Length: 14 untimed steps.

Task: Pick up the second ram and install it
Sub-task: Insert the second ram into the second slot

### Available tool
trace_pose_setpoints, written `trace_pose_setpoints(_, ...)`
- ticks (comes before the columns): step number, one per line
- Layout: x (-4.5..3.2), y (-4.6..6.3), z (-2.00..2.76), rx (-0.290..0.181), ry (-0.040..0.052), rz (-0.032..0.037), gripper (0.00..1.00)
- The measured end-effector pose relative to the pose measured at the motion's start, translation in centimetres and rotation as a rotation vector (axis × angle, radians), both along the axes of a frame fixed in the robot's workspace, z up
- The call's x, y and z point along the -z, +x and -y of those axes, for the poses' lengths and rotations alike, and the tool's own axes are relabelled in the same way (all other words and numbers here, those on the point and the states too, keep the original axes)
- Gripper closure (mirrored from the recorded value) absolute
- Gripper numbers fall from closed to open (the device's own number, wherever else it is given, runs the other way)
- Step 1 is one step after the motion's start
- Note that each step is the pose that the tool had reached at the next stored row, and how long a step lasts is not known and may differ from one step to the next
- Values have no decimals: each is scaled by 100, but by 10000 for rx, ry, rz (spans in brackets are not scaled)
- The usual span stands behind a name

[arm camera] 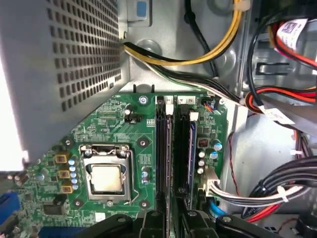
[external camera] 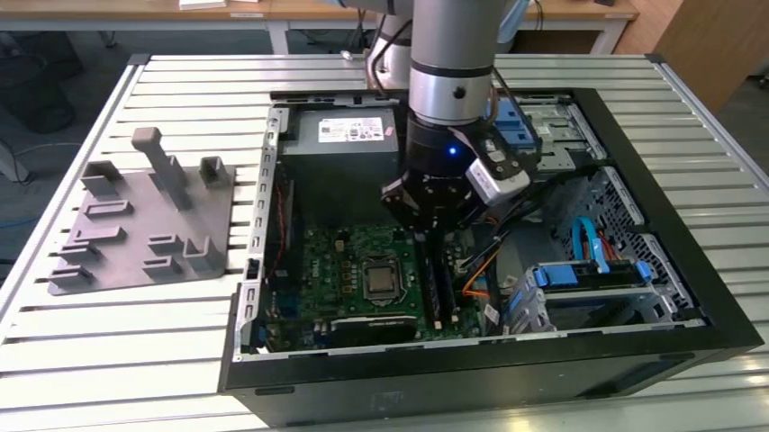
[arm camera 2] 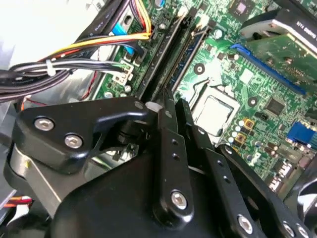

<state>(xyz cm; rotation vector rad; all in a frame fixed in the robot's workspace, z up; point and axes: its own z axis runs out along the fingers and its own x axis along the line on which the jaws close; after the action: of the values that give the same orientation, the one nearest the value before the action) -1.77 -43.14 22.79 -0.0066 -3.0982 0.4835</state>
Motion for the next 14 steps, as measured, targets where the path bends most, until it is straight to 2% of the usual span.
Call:
trace_pose_setpoints(1, -1, 0, 0, 0, 113, 0, 79)
trace_pose_setpoints(2, -1, -1, 0, 1, 281, -1, 79)
trace_pose_setpoints(3, -1, -4, 0, 0, 473, -1, 80)
trace_pose_setpoints(5, 0, -13, 0, 1, 832, 1, 90)
trace_pose_setpoints(12, -2, -48, 21, 0, 2107, 10, 90)
trace_pose_setpoints(13, -2, -49, 30, 0, 2263, 12, 90)
trace_pose_setpoints(14, -3, -49, 50, 0, 2291, 13, 90)
